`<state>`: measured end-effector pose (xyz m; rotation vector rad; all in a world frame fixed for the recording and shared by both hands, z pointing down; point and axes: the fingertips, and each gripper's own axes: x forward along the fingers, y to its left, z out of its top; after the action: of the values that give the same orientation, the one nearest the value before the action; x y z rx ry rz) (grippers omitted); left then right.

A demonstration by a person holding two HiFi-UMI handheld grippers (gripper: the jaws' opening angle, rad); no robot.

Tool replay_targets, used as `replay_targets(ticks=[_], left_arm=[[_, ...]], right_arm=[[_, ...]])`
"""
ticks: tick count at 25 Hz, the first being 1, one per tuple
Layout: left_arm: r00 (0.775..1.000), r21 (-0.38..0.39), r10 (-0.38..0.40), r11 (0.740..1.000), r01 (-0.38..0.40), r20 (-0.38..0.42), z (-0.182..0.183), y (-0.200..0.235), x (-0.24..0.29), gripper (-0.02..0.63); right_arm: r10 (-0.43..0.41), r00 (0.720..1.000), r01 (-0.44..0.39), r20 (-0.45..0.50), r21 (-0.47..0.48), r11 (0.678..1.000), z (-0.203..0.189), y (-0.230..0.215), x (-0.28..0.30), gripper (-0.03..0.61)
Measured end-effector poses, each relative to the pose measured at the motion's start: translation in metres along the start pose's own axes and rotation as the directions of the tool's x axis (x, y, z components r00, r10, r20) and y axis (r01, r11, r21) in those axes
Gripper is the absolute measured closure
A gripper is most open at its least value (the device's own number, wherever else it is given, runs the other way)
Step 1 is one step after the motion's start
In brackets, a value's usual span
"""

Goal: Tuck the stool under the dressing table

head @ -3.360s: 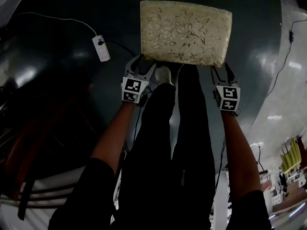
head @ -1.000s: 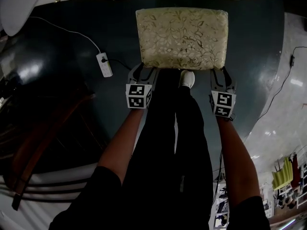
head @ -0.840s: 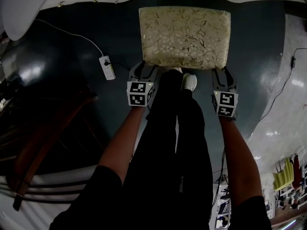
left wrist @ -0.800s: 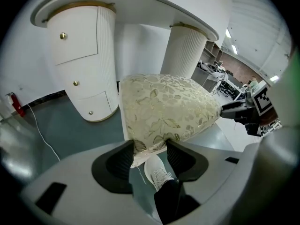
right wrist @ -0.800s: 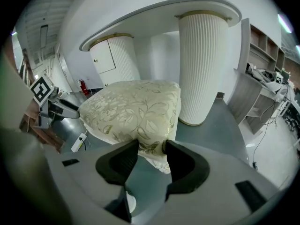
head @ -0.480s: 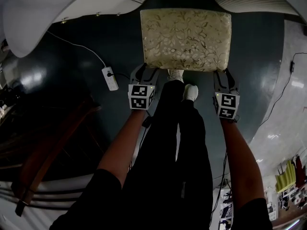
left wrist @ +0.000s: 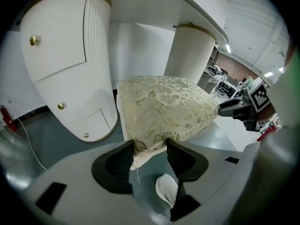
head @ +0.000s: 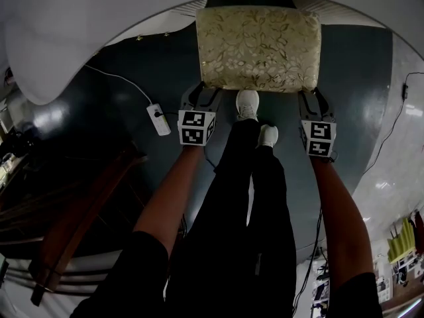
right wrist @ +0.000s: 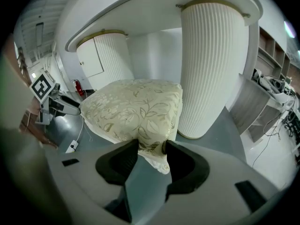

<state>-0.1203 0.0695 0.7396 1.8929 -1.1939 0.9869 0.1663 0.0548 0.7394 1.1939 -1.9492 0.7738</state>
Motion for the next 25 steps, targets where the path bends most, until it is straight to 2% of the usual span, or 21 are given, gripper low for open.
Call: replay_targets(ticks=[6,17,25], left_arm=[[0.999,-0.010,-0.026,1.000,0.027,0.046,0.038,0.025,0.005,0.382],[0.998,0.003,-0.019,1.000,0.019,0.068,0.043,0.027,0.001,0.382],[0.997,-0.004,-0.013,1.000,0.013,0.074,0.048,0.026,-0.005,0.382]], right_arm=[[-0.017,0.999,0.017,0.031,0.003,1.000,0.045,-0.007,0.019,0.379],[0.015,0.999,-0.013,0.052,-0.032,0.999,0.050,-0.005,0.016,0.379],[-0.010,0.999,0.013,0.049,-0.063,0.998,0.054,-0.004,0.009,0.379]])
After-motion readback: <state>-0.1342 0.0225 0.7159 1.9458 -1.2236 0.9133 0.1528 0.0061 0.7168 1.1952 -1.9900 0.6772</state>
